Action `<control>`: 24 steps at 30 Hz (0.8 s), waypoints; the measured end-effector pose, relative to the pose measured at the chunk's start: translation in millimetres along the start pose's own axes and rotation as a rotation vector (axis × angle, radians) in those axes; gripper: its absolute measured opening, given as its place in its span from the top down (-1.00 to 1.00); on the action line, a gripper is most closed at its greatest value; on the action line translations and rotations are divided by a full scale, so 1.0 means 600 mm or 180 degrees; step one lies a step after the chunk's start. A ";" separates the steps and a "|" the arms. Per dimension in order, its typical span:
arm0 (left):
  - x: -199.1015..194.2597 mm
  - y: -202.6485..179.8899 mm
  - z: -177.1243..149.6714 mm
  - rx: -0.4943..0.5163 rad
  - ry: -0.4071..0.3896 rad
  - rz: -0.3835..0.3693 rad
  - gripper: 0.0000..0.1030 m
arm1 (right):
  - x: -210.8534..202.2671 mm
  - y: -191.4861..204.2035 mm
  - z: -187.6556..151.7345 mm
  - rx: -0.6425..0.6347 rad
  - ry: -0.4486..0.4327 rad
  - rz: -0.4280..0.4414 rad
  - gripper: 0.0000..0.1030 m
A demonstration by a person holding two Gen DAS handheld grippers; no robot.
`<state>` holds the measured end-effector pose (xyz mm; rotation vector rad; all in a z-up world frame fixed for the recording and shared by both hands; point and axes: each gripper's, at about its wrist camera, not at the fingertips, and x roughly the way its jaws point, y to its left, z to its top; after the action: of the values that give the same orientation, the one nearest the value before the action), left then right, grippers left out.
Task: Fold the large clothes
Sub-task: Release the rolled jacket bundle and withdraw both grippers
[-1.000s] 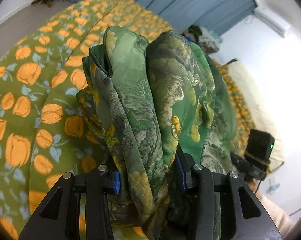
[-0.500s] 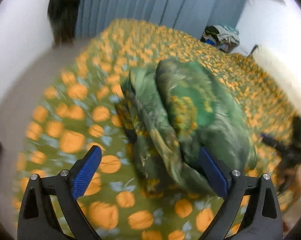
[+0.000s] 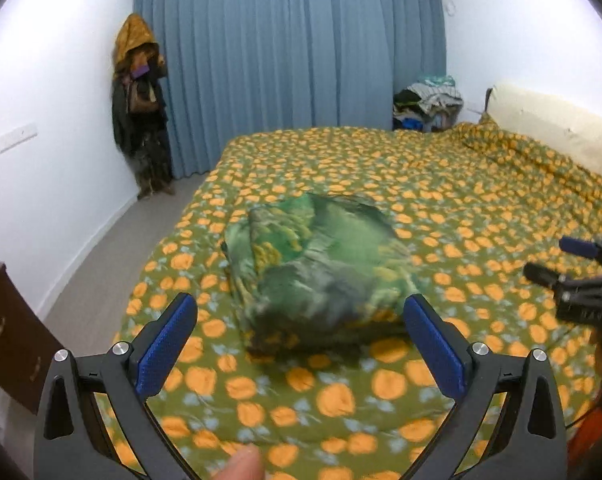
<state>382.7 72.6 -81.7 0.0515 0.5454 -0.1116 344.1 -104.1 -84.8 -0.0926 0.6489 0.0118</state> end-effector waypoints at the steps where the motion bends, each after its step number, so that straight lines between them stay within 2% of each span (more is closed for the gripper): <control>1: -0.010 -0.003 -0.004 -0.0066 -0.0001 -0.0007 -0.99 | -0.015 0.003 -0.006 -0.0033 0.0015 -0.0012 -0.80; 5: -0.043 -0.016 -0.011 -0.0254 0.0002 -0.0052 -0.99 | -0.059 0.006 -0.028 -0.0073 0.0124 -0.0073 -0.93; 10: -0.055 -0.035 -0.019 -0.0232 0.0086 0.0273 -0.99 | -0.089 0.007 -0.046 -0.0046 0.0215 -0.0058 -0.93; 14: -0.065 -0.049 -0.029 -0.0238 0.0114 0.0380 -0.99 | -0.105 0.012 -0.058 -0.0089 0.0208 -0.0112 -0.93; 16: -0.071 -0.050 -0.032 -0.0287 0.0155 0.0287 -0.99 | -0.112 0.012 -0.061 -0.0076 0.0196 -0.0105 -0.93; 21: -0.083 -0.037 -0.043 -0.0643 0.0253 -0.0059 -0.99 | -0.121 0.016 -0.069 -0.0064 0.0232 -0.0054 -0.94; 24: -0.091 -0.037 -0.047 -0.0669 0.0227 -0.0059 -0.99 | -0.123 0.020 -0.076 -0.0066 0.0258 0.0020 -0.94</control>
<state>319.3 58.1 -77.8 -0.1549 0.6265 -0.0703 257.3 -94.6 -77.1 -0.1116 0.7302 0.0208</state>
